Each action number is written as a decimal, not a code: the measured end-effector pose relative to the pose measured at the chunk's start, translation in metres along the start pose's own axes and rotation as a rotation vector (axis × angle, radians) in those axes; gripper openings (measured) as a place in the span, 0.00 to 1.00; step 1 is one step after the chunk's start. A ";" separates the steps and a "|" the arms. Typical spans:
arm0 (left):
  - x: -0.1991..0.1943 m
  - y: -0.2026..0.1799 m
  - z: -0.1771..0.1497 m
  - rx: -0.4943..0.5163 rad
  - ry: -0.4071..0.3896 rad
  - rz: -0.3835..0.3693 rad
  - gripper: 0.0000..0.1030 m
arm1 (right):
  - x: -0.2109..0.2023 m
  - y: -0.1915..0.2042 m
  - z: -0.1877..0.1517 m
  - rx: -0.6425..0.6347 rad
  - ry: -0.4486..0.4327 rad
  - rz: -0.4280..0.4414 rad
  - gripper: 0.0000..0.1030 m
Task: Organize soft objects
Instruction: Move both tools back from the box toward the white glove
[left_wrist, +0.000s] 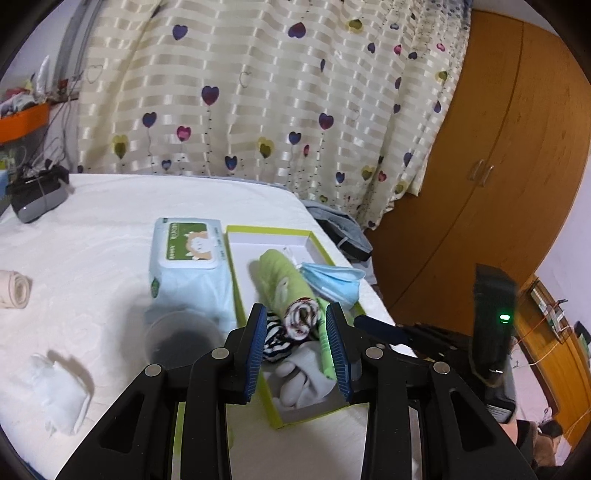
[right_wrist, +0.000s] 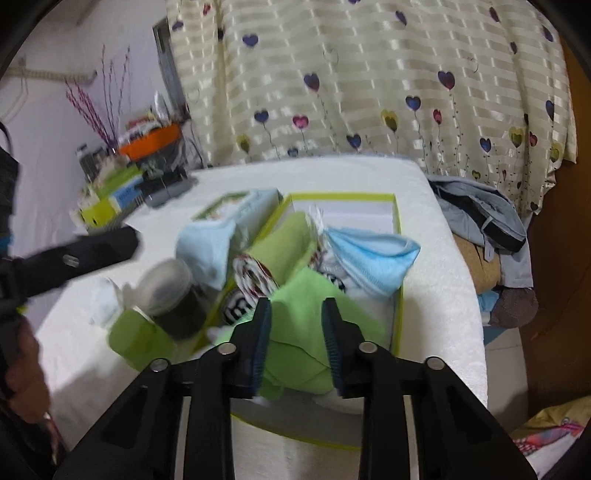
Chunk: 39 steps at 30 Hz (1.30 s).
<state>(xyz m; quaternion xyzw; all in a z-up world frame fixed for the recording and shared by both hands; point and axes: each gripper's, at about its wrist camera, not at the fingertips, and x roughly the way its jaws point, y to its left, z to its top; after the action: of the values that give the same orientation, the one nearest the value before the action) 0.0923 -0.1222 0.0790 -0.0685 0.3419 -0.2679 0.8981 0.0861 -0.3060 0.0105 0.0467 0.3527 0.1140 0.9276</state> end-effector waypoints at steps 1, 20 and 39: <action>-0.001 0.001 -0.001 0.000 0.001 0.005 0.31 | 0.005 -0.002 -0.002 -0.001 0.013 -0.007 0.27; -0.034 0.002 -0.018 0.049 -0.048 0.148 0.31 | -0.044 0.016 -0.006 -0.004 -0.085 0.014 0.27; -0.075 0.035 -0.041 0.006 -0.083 0.296 0.31 | -0.069 0.070 -0.007 -0.084 -0.140 0.060 0.44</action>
<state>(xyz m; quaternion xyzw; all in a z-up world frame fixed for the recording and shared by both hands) 0.0348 -0.0506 0.0805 -0.0257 0.3099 -0.1308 0.9414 0.0187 -0.2550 0.0610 0.0264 0.2806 0.1528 0.9472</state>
